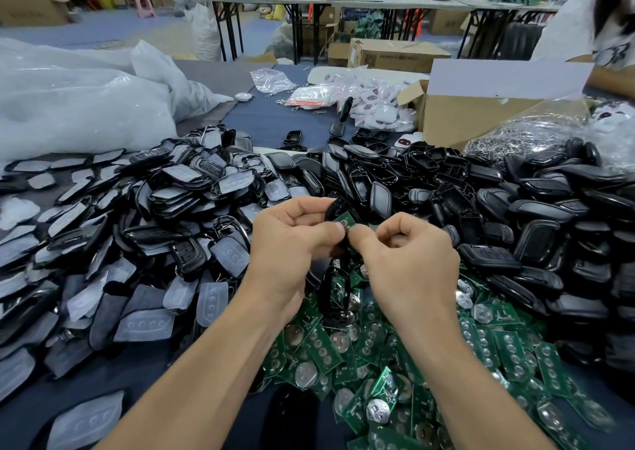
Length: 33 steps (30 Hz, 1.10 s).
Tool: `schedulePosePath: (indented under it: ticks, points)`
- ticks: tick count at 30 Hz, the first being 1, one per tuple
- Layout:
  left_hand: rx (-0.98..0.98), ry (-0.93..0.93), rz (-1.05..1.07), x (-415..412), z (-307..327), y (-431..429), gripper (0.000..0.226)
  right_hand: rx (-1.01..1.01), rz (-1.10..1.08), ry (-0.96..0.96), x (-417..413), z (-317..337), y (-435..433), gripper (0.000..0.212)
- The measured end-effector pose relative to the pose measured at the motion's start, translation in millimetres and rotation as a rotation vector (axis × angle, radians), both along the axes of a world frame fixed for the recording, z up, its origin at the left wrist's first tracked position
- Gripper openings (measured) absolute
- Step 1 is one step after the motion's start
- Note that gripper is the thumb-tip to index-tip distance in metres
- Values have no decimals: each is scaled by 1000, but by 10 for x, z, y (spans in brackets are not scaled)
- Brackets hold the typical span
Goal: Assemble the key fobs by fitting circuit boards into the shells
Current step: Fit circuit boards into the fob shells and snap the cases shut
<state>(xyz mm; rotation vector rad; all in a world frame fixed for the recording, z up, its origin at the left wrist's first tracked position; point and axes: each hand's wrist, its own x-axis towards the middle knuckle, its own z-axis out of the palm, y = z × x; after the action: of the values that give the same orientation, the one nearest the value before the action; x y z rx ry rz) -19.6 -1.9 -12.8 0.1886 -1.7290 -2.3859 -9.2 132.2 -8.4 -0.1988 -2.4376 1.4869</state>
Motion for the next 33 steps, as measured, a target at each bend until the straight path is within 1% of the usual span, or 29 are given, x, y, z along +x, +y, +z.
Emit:
schedulePosePath:
  ticks: [2,4,8,11,13,16,20,22,24,26,27,29,31,33]
  points:
    - [60,-16,-30,4,10,-4,30,-19,28,3,5,15,10,24]
    - [60,-14,-40,6,8,7,29,-75,79,-6,-5,19,15,15]
    - [-68,12,8,20,7,42,21,-127,117,-9,-21,-5,20,19]
    - [-132,-21,71,17,-3,47,23,-151,139,-11,-24,-23,19,22]
    - [-125,-64,109,9,0,28,26,-154,174,-18,-24,-27,5,23]
    - [-125,-80,132,11,19,3,29,-133,221,-24,-15,-32,-10,22]
    - [-145,-78,125,16,28,6,25,-127,217,23,-25,-54,-15,25]
    - [-151,-66,113,11,23,31,19,-169,211,44,-35,-66,-12,24]
    - [-107,-41,71,22,41,44,10,-218,213,56,-45,-64,-1,22]
    - [-74,-46,-1,31,56,30,20,-294,223,52,-58,-55,12,21]
    - [-83,-57,-30,25,49,20,23,-327,234,49,-65,-55,17,22]
    - [-175,-67,-57,13,20,14,18,-351,258,43,-76,-70,23,22]
    - [-267,-59,-52,18,0,25,9,-313,274,44,-84,-89,25,20]
    - [-283,-47,-3,18,-4,25,7,-253,299,37,-77,-93,11,18]
